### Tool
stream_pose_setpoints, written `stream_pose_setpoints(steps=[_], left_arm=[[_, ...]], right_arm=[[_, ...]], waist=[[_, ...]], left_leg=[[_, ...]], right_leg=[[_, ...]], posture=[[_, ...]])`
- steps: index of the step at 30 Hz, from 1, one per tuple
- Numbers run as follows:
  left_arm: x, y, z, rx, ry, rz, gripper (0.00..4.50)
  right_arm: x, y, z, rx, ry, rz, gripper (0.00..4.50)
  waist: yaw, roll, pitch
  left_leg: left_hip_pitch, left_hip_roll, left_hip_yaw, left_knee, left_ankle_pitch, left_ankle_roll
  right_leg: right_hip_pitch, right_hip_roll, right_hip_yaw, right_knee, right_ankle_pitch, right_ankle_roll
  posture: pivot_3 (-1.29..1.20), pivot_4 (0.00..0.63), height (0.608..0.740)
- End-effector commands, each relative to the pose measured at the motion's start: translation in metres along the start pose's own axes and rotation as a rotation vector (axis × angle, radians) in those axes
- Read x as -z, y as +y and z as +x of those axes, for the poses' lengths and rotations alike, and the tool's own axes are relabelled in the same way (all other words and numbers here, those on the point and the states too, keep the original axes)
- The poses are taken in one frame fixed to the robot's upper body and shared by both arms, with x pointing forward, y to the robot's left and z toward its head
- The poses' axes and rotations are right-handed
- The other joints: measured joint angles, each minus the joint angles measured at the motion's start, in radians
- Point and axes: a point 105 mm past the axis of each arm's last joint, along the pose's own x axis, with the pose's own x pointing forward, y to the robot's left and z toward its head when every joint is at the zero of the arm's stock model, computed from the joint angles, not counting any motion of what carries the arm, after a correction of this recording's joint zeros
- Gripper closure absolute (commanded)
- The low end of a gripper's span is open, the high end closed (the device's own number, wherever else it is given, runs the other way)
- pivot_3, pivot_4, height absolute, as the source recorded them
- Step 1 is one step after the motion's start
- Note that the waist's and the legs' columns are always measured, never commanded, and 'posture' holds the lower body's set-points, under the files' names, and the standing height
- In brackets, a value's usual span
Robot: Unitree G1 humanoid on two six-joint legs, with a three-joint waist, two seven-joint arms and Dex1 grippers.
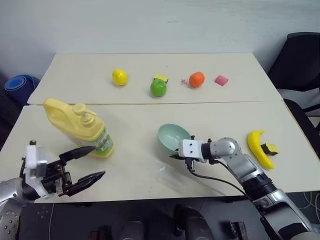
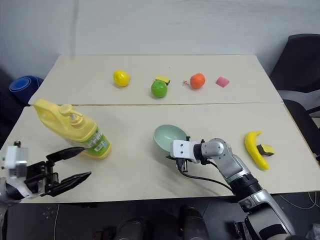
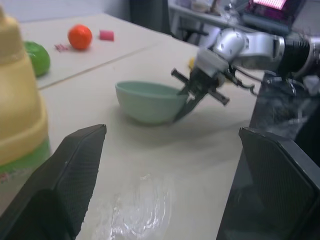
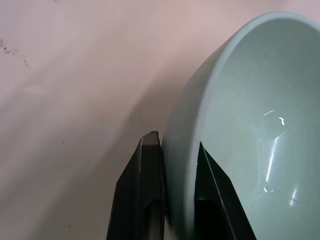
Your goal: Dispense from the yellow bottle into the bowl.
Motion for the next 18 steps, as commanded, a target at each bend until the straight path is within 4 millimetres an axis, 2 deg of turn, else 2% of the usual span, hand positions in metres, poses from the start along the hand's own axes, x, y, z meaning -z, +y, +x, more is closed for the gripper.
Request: stream_pose_setpoints(steps=[1, 3, 5, 8, 11, 14, 18], left_arm=[[-0.046, -0.007, -0.002, -0.002, -0.148, -0.005, 0.39], [-0.075, -0.006, -0.004, -0.019, -0.236, 0.011, 0.93], [-0.101, 0.005, -0.004, -0.064, -0.305, 0.064, 1.60], [-0.124, 0.021, 0.006, -0.096, -0.339, 0.132, 2.57], [-0.133, 0.035, 0.018, -0.111, -0.336, 0.181, 3.55], [-0.132, 0.051, 0.024, -0.160, -0.320, 0.199, 4.47], [-0.120, 0.061, 0.028, -0.183, -0.253, 0.199, 4.50]], right_arm=[[-0.028, -0.006, -0.012, -0.070, -0.041, -0.075, 4.48], [-0.054, -0.012, -0.021, -0.120, -0.056, -0.159, 4.48], [-0.080, -0.018, -0.026, -0.153, -0.065, -0.212, 4.48], [-0.106, -0.023, -0.024, -0.204, -0.034, -0.283, 4.48], [-0.122, -0.027, -0.018, -0.249, 0.019, -0.347, 4.48], [-0.139, -0.033, -0.007, -0.266, 0.040, -0.401, 4.48], [-0.160, -0.042, 0.005, -0.253, 0.044, -0.454, 4.48]], waist=[[0.000, 0.000, 0.000], [0.001, 0.001, 0.002], [0.002, 0.002, 0.003], [0.003, 0.003, 0.003], [0.002, 0.002, 0.003], [-0.001, 0.001, 0.003], [-0.021, 0.001, 0.002]], left_leg=[[0.000, 0.000, 0.000, 0.000, 0.000, 0.000], [-0.001, 0.000, 0.000, 0.000, 0.000, 0.000], [-0.001, 0.000, -0.001, 0.001, 0.000, 0.000], [0.001, -0.001, -0.001, 0.001, 0.001, -0.002], [0.001, -0.001, -0.001, 0.001, 0.001, -0.002], [-0.001, -0.002, -0.001, 0.001, 0.001, -0.002], [-0.001, -0.002, -0.001, 0.001, 0.001, -0.002]], right_leg=[[0.000, 0.000, 0.000, 0.000, 0.000, 0.000], [-0.001, 0.000, 0.000, 0.000, 0.000, 0.000], [-0.001, -0.001, 0.000, 0.000, 0.000, 0.000], [0.000, -0.001, -0.001, 0.000, -0.001, -0.001], [0.000, 0.000, -0.001, 0.004, -0.001, -0.001], [-0.001, 0.001, -0.001, 0.003, -0.001, -0.001], [-0.002, 0.002, -0.002, 0.003, 0.000, -0.001]], posture=[[0.00, 0.150, 0.740], [0.00, 0.150, 0.740], [0.00, 0.150, 0.740], [0.00, 0.150, 0.740], [0.00, 0.150, 0.740], [0.00, 0.150, 0.740], [0.00, 0.150, 0.740]])
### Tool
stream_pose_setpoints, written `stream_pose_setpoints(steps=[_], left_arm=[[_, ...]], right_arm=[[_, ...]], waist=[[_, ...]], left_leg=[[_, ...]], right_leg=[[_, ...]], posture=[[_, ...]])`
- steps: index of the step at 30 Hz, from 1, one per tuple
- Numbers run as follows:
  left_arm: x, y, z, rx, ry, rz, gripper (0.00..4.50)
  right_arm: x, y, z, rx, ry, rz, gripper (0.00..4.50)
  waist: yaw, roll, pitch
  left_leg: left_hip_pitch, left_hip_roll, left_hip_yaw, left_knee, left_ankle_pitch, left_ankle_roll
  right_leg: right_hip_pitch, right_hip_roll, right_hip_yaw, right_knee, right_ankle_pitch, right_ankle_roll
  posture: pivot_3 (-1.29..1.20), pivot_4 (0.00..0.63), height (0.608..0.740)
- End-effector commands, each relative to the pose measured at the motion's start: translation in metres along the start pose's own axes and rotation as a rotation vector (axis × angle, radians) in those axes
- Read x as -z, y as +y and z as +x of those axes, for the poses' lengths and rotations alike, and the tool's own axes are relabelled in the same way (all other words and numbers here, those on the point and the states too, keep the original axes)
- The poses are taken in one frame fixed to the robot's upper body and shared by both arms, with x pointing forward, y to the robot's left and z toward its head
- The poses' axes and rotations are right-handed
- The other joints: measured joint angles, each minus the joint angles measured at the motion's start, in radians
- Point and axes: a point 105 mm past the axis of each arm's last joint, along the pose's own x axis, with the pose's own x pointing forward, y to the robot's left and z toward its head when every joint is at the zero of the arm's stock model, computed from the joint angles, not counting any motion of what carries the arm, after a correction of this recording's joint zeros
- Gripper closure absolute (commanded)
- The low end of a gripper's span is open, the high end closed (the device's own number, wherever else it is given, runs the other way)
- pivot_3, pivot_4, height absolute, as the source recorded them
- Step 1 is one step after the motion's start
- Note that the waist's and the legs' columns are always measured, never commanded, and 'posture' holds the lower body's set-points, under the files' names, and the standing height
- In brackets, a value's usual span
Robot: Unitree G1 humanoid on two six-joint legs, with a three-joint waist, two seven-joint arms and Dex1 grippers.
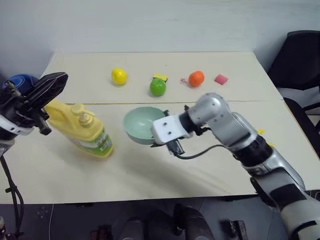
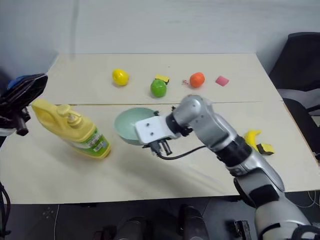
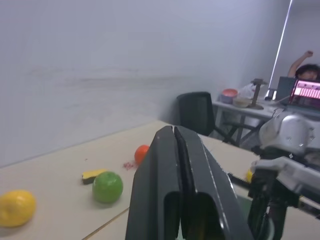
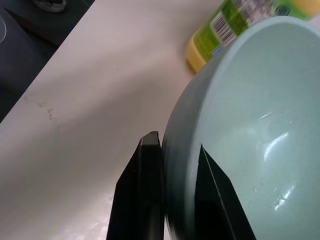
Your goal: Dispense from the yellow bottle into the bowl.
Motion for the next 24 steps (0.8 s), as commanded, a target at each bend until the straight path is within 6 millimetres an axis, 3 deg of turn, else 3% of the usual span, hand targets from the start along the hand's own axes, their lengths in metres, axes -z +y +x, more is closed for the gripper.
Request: stream_pose_setpoints(steps=[1, 11, 24], left_arm=[[0.004, 0.003, 0.001, -0.003, 0.041, 0.047, 4.50], [0.035, 0.002, 0.010, 0.001, 0.152, -0.007, 4.50], [0.080, 0.001, 0.000, -0.046, 0.339, -0.087, 4.50]], right_arm=[[-0.014, -0.016, -0.001, 0.034, 0.010, -0.055, 4.48], [-0.041, -0.033, 0.009, 0.005, 0.015, -0.094, 4.48], [-0.048, -0.032, 0.022, -0.023, -0.009, -0.080, 4.48]], waist=[[-0.008, -0.001, 0.000], [-0.010, -0.001, 0.000], [-0.010, -0.001, -0.001]], left_leg=[[0.000, 0.000, 0.000, 0.000, 0.000, 0.000], [0.000, 0.001, 0.000, 0.000, 0.001, -0.001], [0.002, 0.001, 0.000, 0.000, 0.001, -0.002]], right_leg=[[0.000, 0.000, 0.000, 0.000, 0.000, 0.000], [0.000, 0.000, 0.000, 0.000, 0.000, 0.000], [0.001, -0.001, 0.001, 0.002, 0.000, 0.000]], posture=[[0.00, 0.150, 0.740], [0.00, 0.150, 0.740], [0.00, 0.150, 0.740]])
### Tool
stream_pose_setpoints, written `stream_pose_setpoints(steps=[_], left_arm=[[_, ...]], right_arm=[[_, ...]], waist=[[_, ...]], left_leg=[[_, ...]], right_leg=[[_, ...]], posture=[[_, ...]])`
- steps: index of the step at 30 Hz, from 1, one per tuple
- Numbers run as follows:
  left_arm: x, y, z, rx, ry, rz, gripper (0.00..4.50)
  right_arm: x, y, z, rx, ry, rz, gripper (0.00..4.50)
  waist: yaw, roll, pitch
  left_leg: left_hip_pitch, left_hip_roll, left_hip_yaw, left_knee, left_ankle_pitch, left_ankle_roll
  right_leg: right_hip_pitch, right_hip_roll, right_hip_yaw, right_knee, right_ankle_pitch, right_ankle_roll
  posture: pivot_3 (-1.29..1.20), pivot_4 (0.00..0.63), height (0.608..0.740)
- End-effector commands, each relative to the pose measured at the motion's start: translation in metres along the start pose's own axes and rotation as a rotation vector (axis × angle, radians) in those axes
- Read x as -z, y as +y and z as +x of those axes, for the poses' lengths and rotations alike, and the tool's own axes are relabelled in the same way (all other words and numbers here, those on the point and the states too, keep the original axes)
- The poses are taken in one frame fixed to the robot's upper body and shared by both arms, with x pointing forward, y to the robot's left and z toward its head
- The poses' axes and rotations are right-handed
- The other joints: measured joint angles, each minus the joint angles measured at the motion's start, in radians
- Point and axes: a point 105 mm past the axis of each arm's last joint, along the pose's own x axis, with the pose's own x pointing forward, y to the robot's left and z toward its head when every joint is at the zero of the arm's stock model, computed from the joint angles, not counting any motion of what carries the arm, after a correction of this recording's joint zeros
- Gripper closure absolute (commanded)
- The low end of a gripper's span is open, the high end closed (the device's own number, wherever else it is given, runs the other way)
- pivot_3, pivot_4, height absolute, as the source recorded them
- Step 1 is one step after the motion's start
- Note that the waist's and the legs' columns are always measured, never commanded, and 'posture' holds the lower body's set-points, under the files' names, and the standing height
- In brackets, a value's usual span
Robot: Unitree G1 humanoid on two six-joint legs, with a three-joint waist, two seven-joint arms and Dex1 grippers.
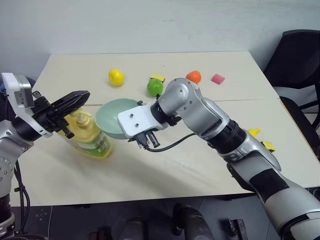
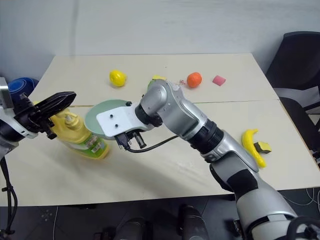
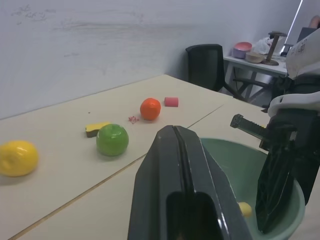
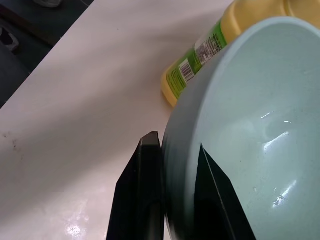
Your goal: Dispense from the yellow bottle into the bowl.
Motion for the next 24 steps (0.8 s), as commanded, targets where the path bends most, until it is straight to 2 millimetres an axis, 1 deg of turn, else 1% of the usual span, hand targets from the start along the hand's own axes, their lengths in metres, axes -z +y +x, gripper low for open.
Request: stream_pose_setpoints(steps=[1, 5, 12, 17, 18, 21, 22, 24], left_arm=[[0.040, -0.002, -0.001, -0.016, 0.163, -0.076, 4.50], [0.053, 0.001, -0.003, -0.055, 0.216, -0.097, 4.50], [0.075, 0.000, -0.007, -0.082, 0.268, -0.146, 4.50], [0.085, 0.002, -0.009, -0.103, 0.276, -0.156, 4.50], [0.083, 0.002, -0.008, -0.104, 0.261, -0.158, 4.50], [0.063, 0.003, -0.006, -0.099, 0.159, -0.155, 4.50], [0.050, 0.005, -0.005, -0.094, 0.104, -0.124, 4.50], [0.008, 0.003, -0.007, -0.030, -0.067, -0.062, 4.50]], right_arm=[[-0.011, -0.007, -0.001, 0.017, -0.002, -0.044, 4.48], [-0.012, -0.011, 0.000, 0.030, -0.007, -0.046, 4.48], [-0.015, -0.012, 0.002, 0.032, -0.027, -0.036, 4.48], [-0.019, -0.011, 0.003, 0.020, -0.052, -0.030, 4.48], [-0.020, -0.010, 0.003, 0.017, -0.058, -0.029, 4.48], [-0.022, -0.009, 0.003, 0.013, -0.079, -0.014, 4.48], [-0.022, -0.010, 0.002, 0.032, -0.092, -0.007, 4.48], [-0.015, -0.012, -0.004, 0.073, -0.102, 0.009, 4.48]], waist=[[0.000, 0.000, 0.000], [0.000, 0.002, -0.001], [0.000, 0.011, -0.006], [0.000, 0.018, -0.012], [0.000, 0.019, -0.012], [0.000, 0.021, -0.013], [0.000, 0.020, -0.013], [0.000, 0.020, -0.013]], left_leg=[[0.000, 0.000, 0.000, 0.000, 0.000, 0.000], [0.001, 0.000, 0.000, 0.000, 0.000, 0.000], [0.002, 0.000, 0.000, 0.000, 0.000, 0.000], [0.003, 0.000, 0.000, -0.001, 0.000, 0.000], [0.003, 0.000, 0.000, -0.001, 0.000, 0.000], [0.003, 0.000, 0.001, -0.001, 0.000, 0.000], [0.003, 0.000, 0.001, -0.001, 0.000, 0.000], [0.003, 0.000, 0.001, -0.001, 0.000, 0.000]], right_leg=[[0.000, 0.000, 0.000, 0.000, 0.000, 0.000], [0.001, -0.001, 0.000, 0.000, 0.000, 0.000], [0.001, -0.001, 0.001, 0.001, 0.000, 0.000], [0.001, -0.001, 0.001, 0.001, 0.000, 0.000], [0.001, -0.001, 0.001, 0.001, 0.000, 0.000], [0.001, -0.001, 0.001, 0.002, 0.000, 0.000], [0.001, -0.001, 0.001, 0.002, 0.000, 0.000], [0.001, -0.001, 0.001, 0.002, 0.000, 0.000]], posture=[[0.00, 0.150, 0.740], [0.00, 0.150, 0.740], [0.00, 0.150, 0.740], [0.00, 0.150, 0.740], [0.00, 0.150, 0.740], [0.00, 0.150, 0.740], [0.00, 0.150, 0.740], [0.00, 0.150, 0.740]])
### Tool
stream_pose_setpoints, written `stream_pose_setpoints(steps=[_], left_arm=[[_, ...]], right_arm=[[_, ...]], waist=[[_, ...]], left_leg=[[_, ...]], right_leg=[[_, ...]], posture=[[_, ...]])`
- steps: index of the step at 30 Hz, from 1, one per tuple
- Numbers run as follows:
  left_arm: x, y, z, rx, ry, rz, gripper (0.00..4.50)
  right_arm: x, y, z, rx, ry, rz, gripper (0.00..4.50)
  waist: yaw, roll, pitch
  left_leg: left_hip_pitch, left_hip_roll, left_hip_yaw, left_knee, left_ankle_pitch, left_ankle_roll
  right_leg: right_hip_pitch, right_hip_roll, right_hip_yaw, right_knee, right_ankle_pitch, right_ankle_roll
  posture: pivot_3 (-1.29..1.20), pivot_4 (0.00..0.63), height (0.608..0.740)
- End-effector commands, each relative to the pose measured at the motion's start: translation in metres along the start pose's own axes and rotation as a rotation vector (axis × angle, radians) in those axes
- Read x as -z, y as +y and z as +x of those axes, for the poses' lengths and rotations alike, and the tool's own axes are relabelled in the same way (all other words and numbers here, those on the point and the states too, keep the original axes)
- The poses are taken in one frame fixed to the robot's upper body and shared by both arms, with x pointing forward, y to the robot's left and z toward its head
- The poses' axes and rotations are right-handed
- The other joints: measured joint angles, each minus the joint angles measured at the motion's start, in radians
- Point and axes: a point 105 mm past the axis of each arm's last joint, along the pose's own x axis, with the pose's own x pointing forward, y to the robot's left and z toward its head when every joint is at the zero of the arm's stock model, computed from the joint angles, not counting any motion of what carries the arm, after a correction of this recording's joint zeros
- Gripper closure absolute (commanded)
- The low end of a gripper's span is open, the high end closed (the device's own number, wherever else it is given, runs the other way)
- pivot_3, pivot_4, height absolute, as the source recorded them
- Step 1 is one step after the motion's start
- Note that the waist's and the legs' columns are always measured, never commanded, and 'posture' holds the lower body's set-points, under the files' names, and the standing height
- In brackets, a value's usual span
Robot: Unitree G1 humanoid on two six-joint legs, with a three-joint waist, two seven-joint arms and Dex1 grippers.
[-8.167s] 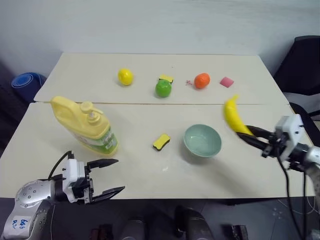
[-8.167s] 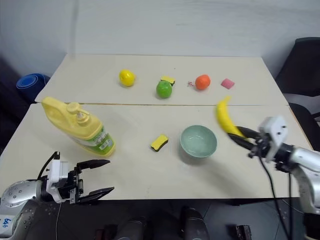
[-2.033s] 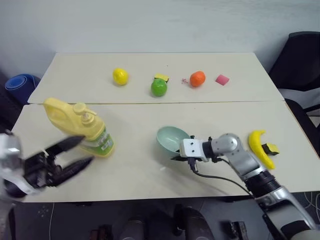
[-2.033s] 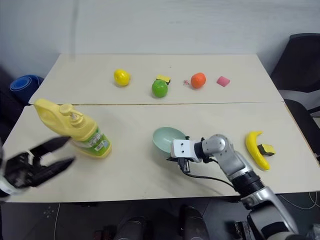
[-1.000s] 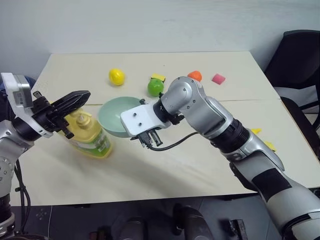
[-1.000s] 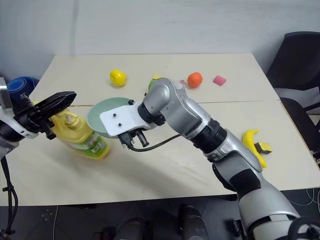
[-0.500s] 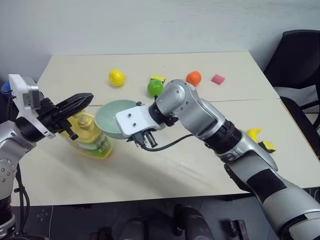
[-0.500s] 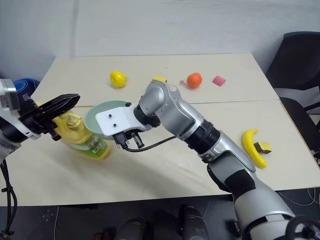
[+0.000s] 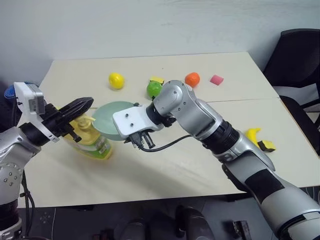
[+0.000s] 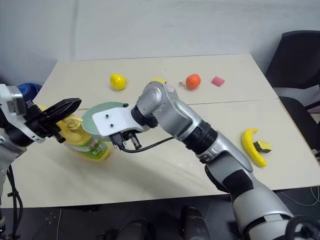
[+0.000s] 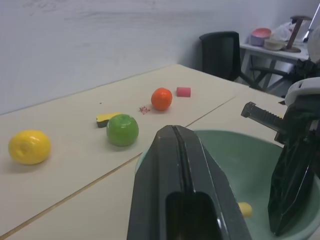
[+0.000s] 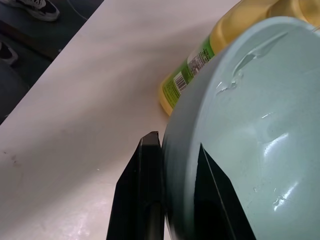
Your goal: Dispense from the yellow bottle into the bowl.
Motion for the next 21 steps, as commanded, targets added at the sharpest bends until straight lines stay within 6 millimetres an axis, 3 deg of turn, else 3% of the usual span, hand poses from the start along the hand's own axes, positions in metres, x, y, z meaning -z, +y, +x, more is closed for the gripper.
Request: stream_pose_setpoints(steps=[1, 5, 7, 10, 13, 16, 18, 21], left_arm=[[-0.023, 0.000, -0.010, 0.061, -0.125, -0.023, 4.50], [-0.053, -0.014, -0.025, 0.180, -0.183, 0.049, 4.50], [-0.057, -0.021, -0.029, 0.227, -0.172, 0.065, 4.50], [-0.054, -0.039, -0.032, 0.316, -0.103, 0.059, 4.50], [-0.042, -0.059, -0.032, 0.401, -0.029, 0.039, 4.50], [-0.018, -0.086, -0.031, 0.498, 0.048, -0.002, 4.50], [-0.004, -0.099, -0.033, 0.537, 0.090, -0.033, 4.50], [0.021, -0.099, -0.034, 0.500, 0.135, -0.049, 4.50]], right_arm=[[-0.006, -0.006, -0.017, 0.088, -0.063, -0.030, 4.48], [0.033, 0.004, -0.034, 0.155, -0.038, 0.044, 4.48], [0.048, 0.013, -0.040, 0.164, -0.021, 0.061, 4.48], [0.094, 0.034, -0.054, 0.201, 0.083, 0.117, 4.48], [0.133, 0.054, -0.067, 0.233, 0.188, 0.167, 4.48], [0.174, 0.086, -0.078, 0.255, 0.266, 0.236, 4.48], [0.188, 0.104, -0.079, 0.257, 0.285, 0.214, 4.48], [0.193, 0.119, -0.073, 0.303, 0.230, 0.258, 4.48]], waist=[[0.000, -0.003, 0.001], [0.003, -0.016, 0.003], [0.003, -0.020, 0.004], [0.001, -0.020, 0.005], [0.002, -0.020, 0.006], [0.004, -0.021, 0.008], [0.004, -0.020, 0.010], [0.001, -0.018, 0.012]], left_leg=[[-0.001, 0.000, 0.000, 0.000, 0.000, 0.000], [-0.005, 0.000, -0.002, 0.000, 0.000, 0.000], [-0.006, 0.000, -0.004, 0.000, 0.000, 0.000], [-0.007, -0.003, -0.003, 0.000, -0.002, 0.003], [-0.007, -0.003, -0.003, 0.000, -0.002, 0.003], [-0.006, -0.002, -0.002, 0.000, -0.001, 0.002], [-0.004, -0.001, -0.001, 0.000, -0.001, 0.002], [-0.003, 0.000, 0.000, 0.000, 0.000, 0.000]], right_leg=[[-0.001, 0.000, 0.000, 0.000, 0.000, 0.000], [-0.003, 0.000, -0.002, -0.002, 0.000, 0.000], [-0.003, 0.000, -0.002, -0.003, 0.000, 0.000], [-0.002, -0.002, -0.002, -0.006, 0.000, 0.000], [-0.002, -0.002, -0.002, -0.007, 0.000, 0.000], [-0.001, -0.001, -0.002, -0.008, 0.000, 0.001], [0.001, -0.001, -0.002, -0.007, 0.000, 0.001], [0.001, 0.000, -0.001, -0.010, 0.000, 0.001]], posture=[[0.00, 0.150, 0.740], [0.00, 0.150, 0.740], [0.00, 0.150, 0.740], [0.00, 0.150, 0.740], [0.00, 0.150, 0.740], [0.00, 0.150, 0.740], [0.00, 0.150, 0.740], [0.00, 0.150, 0.740]])
